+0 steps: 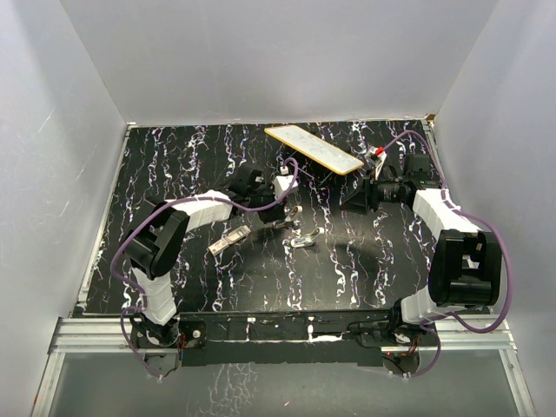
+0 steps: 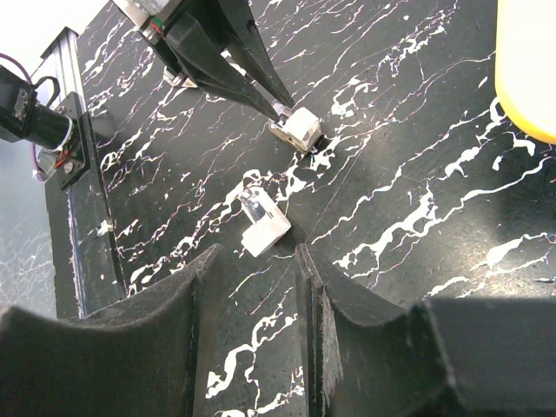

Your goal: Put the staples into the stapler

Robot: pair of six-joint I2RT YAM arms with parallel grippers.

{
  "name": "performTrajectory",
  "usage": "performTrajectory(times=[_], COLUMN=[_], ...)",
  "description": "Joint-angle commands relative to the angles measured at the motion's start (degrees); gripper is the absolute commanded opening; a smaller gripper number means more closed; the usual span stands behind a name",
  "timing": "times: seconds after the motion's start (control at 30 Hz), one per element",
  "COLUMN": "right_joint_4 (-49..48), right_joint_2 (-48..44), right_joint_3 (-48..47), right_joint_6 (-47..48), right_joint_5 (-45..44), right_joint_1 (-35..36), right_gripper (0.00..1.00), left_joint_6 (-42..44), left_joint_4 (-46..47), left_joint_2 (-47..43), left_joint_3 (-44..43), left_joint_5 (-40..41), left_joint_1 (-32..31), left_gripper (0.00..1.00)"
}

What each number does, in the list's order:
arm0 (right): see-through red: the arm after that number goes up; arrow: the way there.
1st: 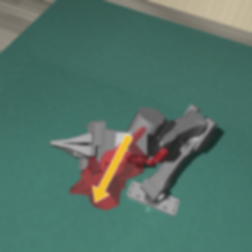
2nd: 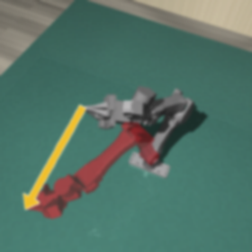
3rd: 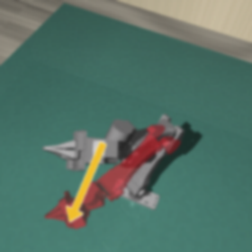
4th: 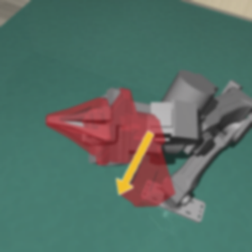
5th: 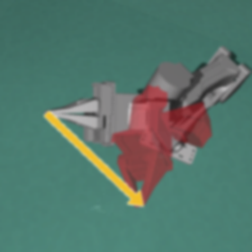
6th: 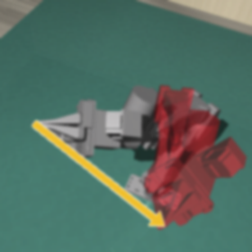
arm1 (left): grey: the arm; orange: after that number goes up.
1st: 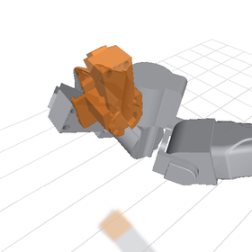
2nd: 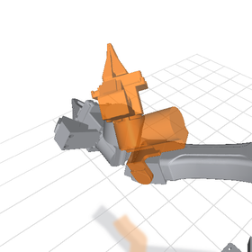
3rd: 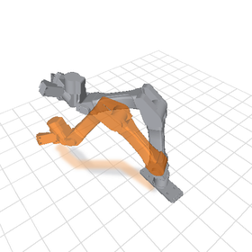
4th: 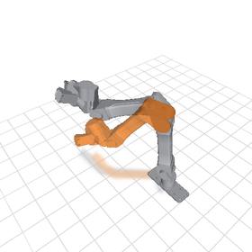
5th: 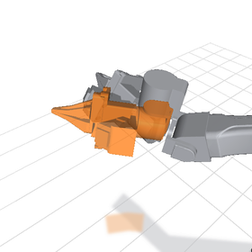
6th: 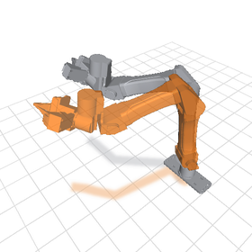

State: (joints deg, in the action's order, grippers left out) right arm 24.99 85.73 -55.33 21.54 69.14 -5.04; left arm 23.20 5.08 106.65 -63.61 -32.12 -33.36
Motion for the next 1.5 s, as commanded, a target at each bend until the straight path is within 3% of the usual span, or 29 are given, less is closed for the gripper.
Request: performTrajectory(times=[0.0, 1.47], right_joint_4=[-2.5, -2.6], right_joint_2=[-1.0, -1.0], right_joint_3=[0.0, 0.1], right_joint_6=[0.6, 0.6], right_joint_5=[1.6, 1.7], right_joint_1=[-0.4, -0.5], right_gripper=[0.41, 0.41], left_joint_6=[0.4, 1.7], left_joint_4=[-1.0, -1.8], left_joint_2=[-1.8, 1.9], left_joint_3=[-2.5, -2.8], left_joint_5=[-2.7, -4.9], left_joint_1=[0.6, 0.8], left_gripper=[0.03, 0.03])
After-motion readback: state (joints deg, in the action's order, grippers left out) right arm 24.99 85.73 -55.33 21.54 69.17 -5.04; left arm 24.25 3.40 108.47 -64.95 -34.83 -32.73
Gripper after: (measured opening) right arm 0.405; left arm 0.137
